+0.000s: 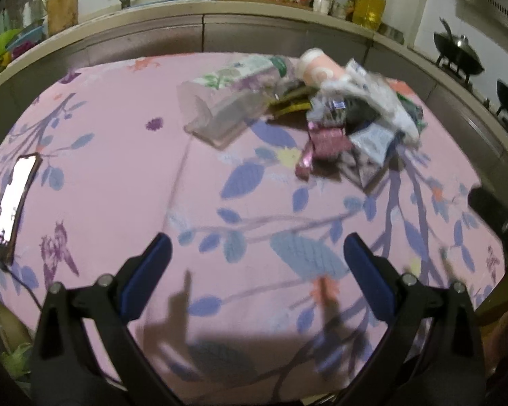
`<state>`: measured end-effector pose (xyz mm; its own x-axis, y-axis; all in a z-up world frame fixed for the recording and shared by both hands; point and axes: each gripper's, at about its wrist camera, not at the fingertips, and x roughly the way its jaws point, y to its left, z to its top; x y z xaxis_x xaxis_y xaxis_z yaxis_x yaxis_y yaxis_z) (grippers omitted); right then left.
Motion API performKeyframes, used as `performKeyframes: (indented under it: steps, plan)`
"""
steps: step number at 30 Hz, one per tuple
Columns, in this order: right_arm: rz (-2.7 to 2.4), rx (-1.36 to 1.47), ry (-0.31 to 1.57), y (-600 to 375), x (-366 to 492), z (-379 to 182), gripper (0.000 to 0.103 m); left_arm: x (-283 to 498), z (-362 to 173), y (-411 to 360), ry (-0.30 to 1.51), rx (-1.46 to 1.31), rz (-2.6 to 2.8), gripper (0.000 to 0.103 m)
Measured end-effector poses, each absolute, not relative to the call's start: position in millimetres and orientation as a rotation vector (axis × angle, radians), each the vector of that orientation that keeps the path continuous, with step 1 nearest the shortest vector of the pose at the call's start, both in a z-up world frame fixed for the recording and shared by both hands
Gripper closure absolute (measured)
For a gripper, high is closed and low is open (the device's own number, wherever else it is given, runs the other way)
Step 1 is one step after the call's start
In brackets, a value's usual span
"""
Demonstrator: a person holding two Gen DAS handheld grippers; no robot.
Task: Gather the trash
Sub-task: 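Move both tools toward the pile of trash on the table, then grasp the clear plastic bottle with the left tool while the right tool grasps the white milk carton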
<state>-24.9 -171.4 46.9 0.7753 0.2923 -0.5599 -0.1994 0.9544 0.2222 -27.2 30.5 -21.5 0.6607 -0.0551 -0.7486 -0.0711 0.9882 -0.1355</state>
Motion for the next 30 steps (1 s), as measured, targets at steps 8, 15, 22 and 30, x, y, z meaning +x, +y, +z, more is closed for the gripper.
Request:
performKeyframes:
  steps: [8, 15, 22, 30]
  plan:
    - [0.280, 0.184, 0.689, -176.0, -10.5, 37.9, 0.046, 6.4, 1.4, 86.2, 0.787, -0.175, 0.060, 0.006]
    - [0.292, 0.239, 0.778, -170.8, 12.6, 24.1, 0.046, 50.0, 9.3, 99.6, 0.772, -0.087, 0.024, 0.006]
    - [0.292, 0.337, 0.859, -163.3, 49.4, 12.2, 0.033, 108.1, -16.5, 86.4, 0.827, 0.041, -0.028, 0.006]
    - [0.205, 0.419, 0.903, -151.5, 108.4, 9.4, 0.032, 120.0, -27.9, 75.3, 0.831, 0.070, -0.060, 0.033]
